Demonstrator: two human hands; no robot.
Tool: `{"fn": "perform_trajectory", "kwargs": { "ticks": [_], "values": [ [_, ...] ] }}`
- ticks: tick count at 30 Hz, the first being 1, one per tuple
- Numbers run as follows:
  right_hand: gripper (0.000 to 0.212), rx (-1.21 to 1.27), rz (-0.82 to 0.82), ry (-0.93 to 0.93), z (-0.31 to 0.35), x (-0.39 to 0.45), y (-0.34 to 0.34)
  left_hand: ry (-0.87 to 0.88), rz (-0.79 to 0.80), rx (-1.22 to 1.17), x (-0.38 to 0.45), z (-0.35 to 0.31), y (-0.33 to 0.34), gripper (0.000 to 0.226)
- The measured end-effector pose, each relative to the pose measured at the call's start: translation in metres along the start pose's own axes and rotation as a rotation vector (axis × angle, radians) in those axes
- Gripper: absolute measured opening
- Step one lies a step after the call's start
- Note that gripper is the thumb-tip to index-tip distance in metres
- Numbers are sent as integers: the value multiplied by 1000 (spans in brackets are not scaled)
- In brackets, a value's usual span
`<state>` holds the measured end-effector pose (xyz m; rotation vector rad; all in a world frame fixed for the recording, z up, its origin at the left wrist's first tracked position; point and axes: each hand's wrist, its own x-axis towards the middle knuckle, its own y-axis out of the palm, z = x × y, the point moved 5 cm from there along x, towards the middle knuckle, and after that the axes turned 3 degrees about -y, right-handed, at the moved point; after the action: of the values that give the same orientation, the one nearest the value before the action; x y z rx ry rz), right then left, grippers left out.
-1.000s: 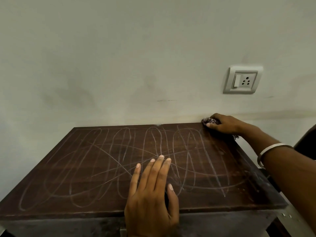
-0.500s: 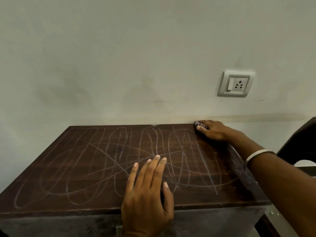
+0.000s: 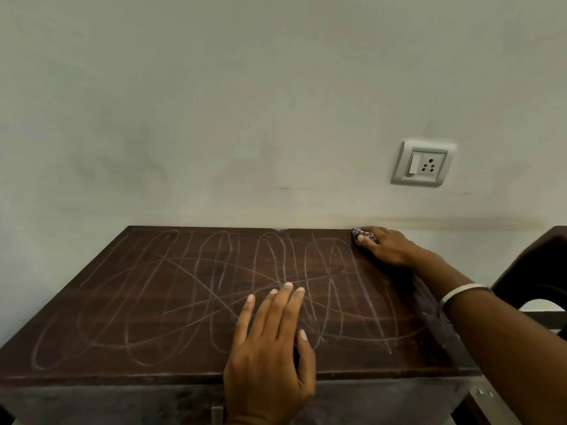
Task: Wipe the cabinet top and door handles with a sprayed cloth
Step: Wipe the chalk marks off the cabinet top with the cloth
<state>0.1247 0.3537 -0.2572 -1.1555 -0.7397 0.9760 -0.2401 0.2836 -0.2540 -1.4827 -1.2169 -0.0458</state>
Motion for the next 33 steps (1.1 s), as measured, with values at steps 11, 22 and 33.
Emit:
{"fn": "perform_trajectory", "kwargs": {
  "ticks": [11, 22, 33],
  "values": [
    [64, -50, -50, 22, 2, 5, 0, 10, 3, 11, -1, 0, 2, 53],
    [67, -35, -27, 11, 6, -45, 1, 12, 33, 7, -2, 0, 2, 54],
    [59, -28, -16, 26, 12, -89, -1, 4, 45, 19, -3, 0, 3, 54]
  ]
}}
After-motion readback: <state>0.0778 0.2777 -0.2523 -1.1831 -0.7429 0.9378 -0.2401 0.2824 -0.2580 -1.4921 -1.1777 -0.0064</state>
